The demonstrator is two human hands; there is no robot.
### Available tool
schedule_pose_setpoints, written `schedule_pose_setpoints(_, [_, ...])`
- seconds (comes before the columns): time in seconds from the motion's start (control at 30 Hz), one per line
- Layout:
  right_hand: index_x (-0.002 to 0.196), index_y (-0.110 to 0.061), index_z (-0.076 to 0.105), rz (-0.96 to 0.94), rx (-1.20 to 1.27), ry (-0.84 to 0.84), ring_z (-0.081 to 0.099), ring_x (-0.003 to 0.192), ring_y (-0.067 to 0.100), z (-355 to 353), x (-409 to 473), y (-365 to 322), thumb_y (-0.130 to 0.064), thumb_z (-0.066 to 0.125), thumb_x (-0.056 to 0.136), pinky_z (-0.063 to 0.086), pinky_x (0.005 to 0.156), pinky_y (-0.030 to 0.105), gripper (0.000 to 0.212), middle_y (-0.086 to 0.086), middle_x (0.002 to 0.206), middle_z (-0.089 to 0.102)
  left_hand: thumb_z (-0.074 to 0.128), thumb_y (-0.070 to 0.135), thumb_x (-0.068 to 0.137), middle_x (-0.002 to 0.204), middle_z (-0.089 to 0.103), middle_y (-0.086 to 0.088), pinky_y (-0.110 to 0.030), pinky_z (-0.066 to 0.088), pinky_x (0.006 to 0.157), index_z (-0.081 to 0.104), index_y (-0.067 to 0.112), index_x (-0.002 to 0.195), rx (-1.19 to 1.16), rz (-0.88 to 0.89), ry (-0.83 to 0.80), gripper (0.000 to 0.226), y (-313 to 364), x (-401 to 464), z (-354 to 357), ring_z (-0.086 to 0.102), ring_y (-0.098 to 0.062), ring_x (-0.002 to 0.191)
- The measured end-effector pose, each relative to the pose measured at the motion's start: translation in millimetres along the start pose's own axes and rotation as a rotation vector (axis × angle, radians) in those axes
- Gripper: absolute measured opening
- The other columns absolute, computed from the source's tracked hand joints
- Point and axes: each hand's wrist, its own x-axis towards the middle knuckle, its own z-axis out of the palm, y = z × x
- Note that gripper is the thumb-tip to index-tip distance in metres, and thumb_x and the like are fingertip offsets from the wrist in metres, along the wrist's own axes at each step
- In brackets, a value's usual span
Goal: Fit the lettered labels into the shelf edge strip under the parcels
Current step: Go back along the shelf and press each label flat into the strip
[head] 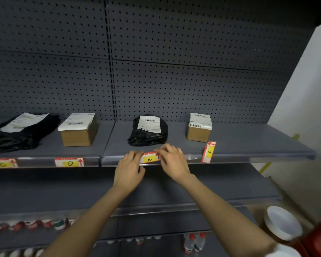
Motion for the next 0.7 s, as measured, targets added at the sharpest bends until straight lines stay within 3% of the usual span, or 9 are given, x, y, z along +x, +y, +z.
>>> schedule_pose_setpoints(0.27, [0.118,-0.024,0.057,-0.031,0.042,0.081,0.055,0.105,0.019,9,-13,12,-0.008,0.056,0.084,0.039,0.092,0.033,0.038,-0.002,0.115,0.059,0.057,0.015,0.081,0.120,0.055,-0.006,-0.037,0.041,0.095,0.043,0.016,0.129,0.040,-0.006,0.010,0.050,6,-1,-1,0.052,-0.024,0.109])
schedule_pose_setpoints(0.43, [0.116,-0.023,0.059,-0.008,0.062,0.096,0.054,0.102,0.020,12,-18,13,-0.005,0.057,0.080,0.039,0.089,0.034,0.040,-0.001,0.113,0.058,0.056,0.017,0.081,0.111,0.058,-0.004,-0.037,0.037,0.098,0.048,0.018,0.124,0.128,0.028,0.002,0.043,7,5,-1,0.054,-0.024,0.103])
schedule_pose_setpoints(0.7, [0.116,-0.022,0.058,0.042,-0.060,0.113,0.052,0.111,0.021,-9,-28,36,-0.008,0.057,0.078,0.035,0.099,0.035,0.040,0.001,0.119,0.057,0.052,0.020,0.082,0.108,0.059,-0.003,-0.037,0.034,0.097,0.053,0.019,0.116,0.144,0.118,0.029,0.034,45,22,12,0.054,-0.024,0.102])
